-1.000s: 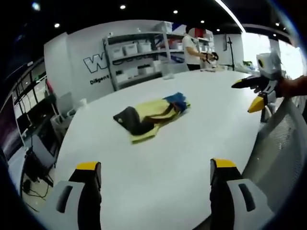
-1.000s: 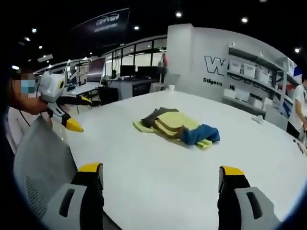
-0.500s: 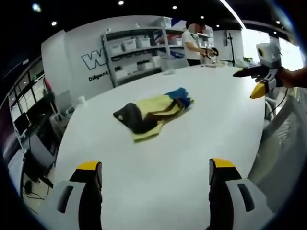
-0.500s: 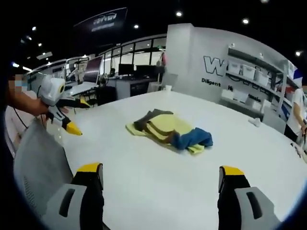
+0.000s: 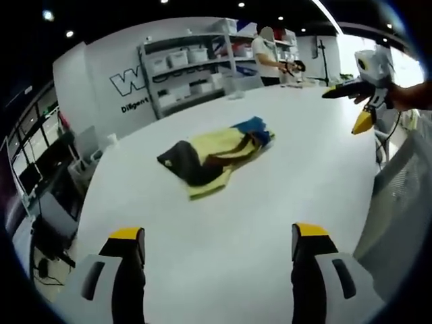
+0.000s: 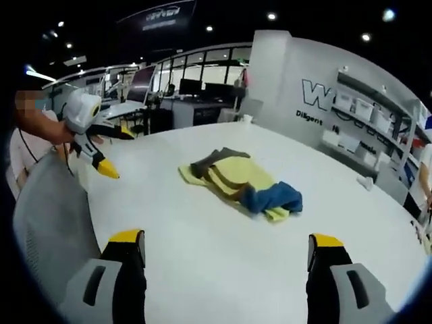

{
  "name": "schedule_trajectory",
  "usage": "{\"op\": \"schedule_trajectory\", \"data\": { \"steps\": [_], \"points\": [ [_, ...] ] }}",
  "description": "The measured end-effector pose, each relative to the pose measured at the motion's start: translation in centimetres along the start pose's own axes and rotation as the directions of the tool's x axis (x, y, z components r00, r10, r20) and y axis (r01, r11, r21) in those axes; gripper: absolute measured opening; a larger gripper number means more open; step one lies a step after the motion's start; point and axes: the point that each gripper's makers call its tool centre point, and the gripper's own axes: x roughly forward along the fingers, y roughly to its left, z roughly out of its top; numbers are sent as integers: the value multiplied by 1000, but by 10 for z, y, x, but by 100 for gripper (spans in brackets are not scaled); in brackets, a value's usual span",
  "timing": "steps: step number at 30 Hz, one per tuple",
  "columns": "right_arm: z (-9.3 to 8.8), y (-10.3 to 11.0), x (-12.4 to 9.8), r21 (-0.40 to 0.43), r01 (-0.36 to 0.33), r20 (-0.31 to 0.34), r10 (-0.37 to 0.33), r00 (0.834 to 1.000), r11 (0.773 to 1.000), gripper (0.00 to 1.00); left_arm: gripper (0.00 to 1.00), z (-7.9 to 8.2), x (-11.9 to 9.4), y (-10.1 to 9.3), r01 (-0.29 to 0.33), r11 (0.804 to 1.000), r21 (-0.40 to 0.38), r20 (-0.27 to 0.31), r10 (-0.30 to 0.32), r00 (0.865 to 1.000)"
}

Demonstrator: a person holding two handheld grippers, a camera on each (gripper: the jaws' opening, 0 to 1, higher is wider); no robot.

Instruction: Fold the garment on the visible template until the final outline fits inside the template.

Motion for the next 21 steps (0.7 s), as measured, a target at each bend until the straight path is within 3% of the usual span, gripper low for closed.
{"op": "schedule_trajectory", "data": {
  "steps": [6, 10, 21],
  "points": [
    [-5, -4, 8, -17, -17, -27, 17, 999, 1000, 99, 89, -2, 8, 1, 3, 1000, -14, -19, -3, 1000],
    [-9, -5, 15, 43, -41, -43, 43, 998, 998, 99, 88, 1, 14, 2, 11, 1000, -16, -25, -11, 1000],
    [-11, -4, 31, 81, -71, -59, 76, 995, 994, 99, 86, -1, 27, 3, 22, 999, -45, -50, -24, 998]
  ]
}}
